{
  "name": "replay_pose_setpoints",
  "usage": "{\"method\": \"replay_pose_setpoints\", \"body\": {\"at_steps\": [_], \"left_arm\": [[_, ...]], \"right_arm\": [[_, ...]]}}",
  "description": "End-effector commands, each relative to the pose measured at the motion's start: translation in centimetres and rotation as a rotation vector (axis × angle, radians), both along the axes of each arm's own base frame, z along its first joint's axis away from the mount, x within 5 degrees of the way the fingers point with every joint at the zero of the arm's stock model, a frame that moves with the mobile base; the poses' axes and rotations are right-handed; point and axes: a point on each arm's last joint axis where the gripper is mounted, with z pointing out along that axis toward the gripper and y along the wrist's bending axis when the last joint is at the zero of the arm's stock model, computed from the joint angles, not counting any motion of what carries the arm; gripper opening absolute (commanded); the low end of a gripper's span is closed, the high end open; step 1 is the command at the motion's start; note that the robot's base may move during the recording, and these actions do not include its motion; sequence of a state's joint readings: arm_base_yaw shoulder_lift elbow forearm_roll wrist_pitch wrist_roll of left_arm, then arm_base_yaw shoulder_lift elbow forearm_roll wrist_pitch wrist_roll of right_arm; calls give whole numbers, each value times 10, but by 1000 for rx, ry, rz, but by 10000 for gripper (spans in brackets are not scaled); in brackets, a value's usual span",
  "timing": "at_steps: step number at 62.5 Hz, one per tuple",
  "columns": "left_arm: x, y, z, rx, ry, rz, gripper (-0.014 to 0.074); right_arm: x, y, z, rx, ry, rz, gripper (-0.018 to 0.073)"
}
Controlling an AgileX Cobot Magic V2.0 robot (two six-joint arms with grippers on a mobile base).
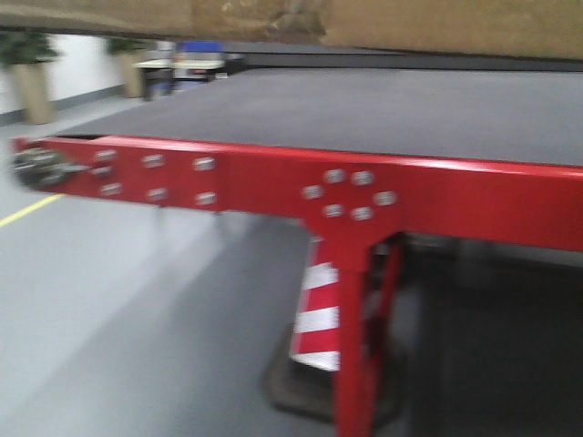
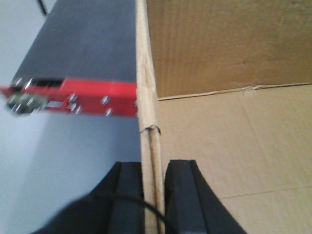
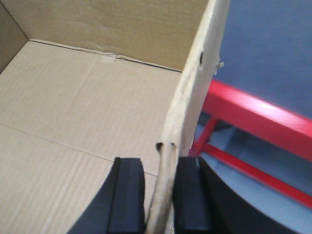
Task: Grab carton from right shelf to conveyor
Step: 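Move the carton over the grey conveyor belt with both grippers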
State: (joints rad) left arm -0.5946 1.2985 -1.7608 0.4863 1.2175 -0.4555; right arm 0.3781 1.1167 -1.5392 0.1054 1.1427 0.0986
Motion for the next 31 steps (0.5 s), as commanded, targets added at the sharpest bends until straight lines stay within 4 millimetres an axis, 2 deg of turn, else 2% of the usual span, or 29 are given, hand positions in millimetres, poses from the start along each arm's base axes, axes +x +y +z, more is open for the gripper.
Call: {"method": "replay_pose_setpoints", "body": {"at_steps": [1, 31], "left_arm": [[1, 19, 11, 135, -99, 111, -17], [2, 26, 16, 202, -144, 162, -17]], "right_arm": [[-5, -7, 3, -59, -35, -5, -67], [-5, -7, 4, -56, -37, -4, -67]]}}
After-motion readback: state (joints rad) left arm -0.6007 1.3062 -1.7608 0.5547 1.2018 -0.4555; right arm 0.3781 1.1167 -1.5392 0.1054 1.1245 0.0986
